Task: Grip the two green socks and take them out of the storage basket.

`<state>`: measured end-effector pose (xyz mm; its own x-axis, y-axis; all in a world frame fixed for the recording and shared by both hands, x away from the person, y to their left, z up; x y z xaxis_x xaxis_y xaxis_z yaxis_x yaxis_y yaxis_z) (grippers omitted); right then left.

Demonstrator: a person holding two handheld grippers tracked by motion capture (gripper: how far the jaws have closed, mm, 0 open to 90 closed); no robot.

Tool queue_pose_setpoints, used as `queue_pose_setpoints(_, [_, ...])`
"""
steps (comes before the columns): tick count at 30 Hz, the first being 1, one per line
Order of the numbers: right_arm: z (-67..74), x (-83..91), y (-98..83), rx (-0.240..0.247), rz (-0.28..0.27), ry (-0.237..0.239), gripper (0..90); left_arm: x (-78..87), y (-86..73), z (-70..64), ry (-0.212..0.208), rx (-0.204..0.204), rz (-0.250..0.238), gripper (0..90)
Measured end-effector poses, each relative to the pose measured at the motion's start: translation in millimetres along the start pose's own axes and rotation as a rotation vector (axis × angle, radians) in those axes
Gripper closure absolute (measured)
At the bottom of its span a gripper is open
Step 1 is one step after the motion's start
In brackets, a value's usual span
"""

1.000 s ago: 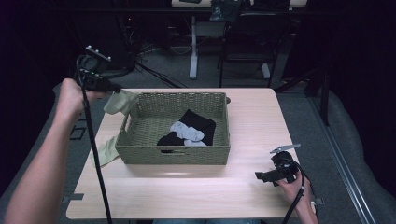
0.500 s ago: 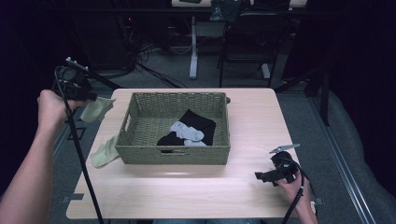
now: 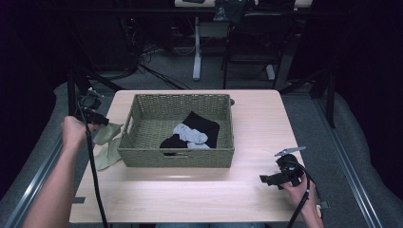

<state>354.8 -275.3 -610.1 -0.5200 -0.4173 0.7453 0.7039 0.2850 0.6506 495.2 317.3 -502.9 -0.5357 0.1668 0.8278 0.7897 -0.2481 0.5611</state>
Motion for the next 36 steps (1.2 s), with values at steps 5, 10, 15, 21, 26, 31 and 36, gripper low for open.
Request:
queue_pose_setpoints(5, [-0.4,0.2,0.0,0.002,0.0,-0.001,1.6,-21.3,-12.0,-2.7,-0.02,0.023,0.026,87.3])
queue_pose_setpoints(10, [0.0,0.8,0.3,0.0,-0.006,-0.003,1.6,-39.2,-24.9,-3.7,-0.053,0.071,0.045,86.7])
queue_pose_setpoints(15, [-0.2,1.4,0.5,0.001,-0.01,-0.002,1.6,-46.4,-33.4,-2.0,-0.089,0.13,0.035,74.6])
queue_pose_setpoints(21, [-0.8,0.9,0.6,0.001,-0.009,-0.012,1.6,-22.5,-31.7,0.5,-0.068,0.121,-0.018,28.3])
queue_pose_setpoints(26, [0.4,0.9,0.5,0.003,-0.004,0.001,1.6,6.5,-31.8,-1.7,-0.053,0.099,-0.089,17.8])
queue_pose_setpoints(31, [0.2,0.1,0.4,0.003,-0.001,-0.006,1.6,32.0,-36.0,-12.3,-0.059,0.068,-0.15,14.1])
queue_pose_setpoints(36, [0.7,0.6,0.3,0.005,0.0,-0.003,1.6,49.4,-45.6,-25.3,-0.065,0.031,-0.181,11.5])
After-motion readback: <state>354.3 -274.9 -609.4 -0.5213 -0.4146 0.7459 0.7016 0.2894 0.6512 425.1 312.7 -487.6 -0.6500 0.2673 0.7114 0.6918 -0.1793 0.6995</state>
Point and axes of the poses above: each handheld gripper's, and its own axes: x roughly backward along the jaws, y roughly out of its top, z roughly to its left, the point moved 7 cm from there along -x, roughly forward along the jaws, and after that the axes turned 9 degrees about -z, right-handed, at the moved point
